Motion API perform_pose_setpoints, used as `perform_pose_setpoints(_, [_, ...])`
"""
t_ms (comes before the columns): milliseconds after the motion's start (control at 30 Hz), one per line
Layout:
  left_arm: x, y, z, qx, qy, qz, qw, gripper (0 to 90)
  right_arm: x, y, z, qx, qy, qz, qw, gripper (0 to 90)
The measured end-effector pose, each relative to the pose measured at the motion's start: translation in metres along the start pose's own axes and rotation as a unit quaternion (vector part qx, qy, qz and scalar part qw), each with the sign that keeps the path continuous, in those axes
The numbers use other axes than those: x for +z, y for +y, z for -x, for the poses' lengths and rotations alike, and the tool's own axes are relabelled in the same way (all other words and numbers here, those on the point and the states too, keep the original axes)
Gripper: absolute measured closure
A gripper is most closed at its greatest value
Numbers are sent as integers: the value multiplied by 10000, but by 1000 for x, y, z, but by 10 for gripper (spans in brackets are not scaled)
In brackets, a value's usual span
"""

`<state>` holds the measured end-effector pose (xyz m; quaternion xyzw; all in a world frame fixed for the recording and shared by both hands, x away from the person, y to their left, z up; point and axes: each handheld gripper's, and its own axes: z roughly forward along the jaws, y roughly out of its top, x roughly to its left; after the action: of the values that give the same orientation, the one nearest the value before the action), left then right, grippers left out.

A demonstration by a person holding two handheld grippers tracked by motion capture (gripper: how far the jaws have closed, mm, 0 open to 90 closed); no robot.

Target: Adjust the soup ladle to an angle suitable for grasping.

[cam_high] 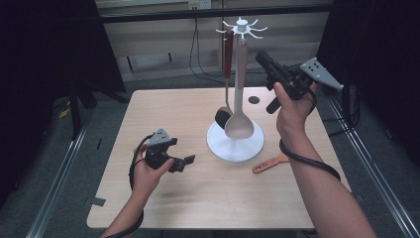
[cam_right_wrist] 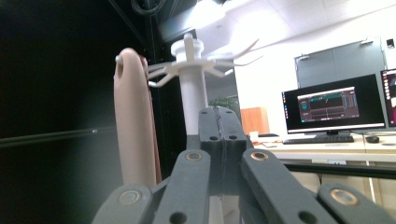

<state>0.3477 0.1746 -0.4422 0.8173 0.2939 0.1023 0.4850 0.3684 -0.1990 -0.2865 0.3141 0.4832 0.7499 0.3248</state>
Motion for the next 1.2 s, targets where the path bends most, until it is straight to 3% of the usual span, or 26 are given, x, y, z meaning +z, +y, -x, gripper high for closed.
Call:
perform_pose_setpoints(333, [2,-1,1,53,-32,-46,10000,26,11,13,-4,-56,-239,256,9994,900])
perform_pose_setpoints(600, [2,-1,1,9,-25,-54,10000,26,15,23,-9,-93,-186,407,9990,900])
perform_pose_setpoints(1200, [4,-1,3,83,-45,-83,9999,26,21,23,-24,-351,103,245,9990,900])
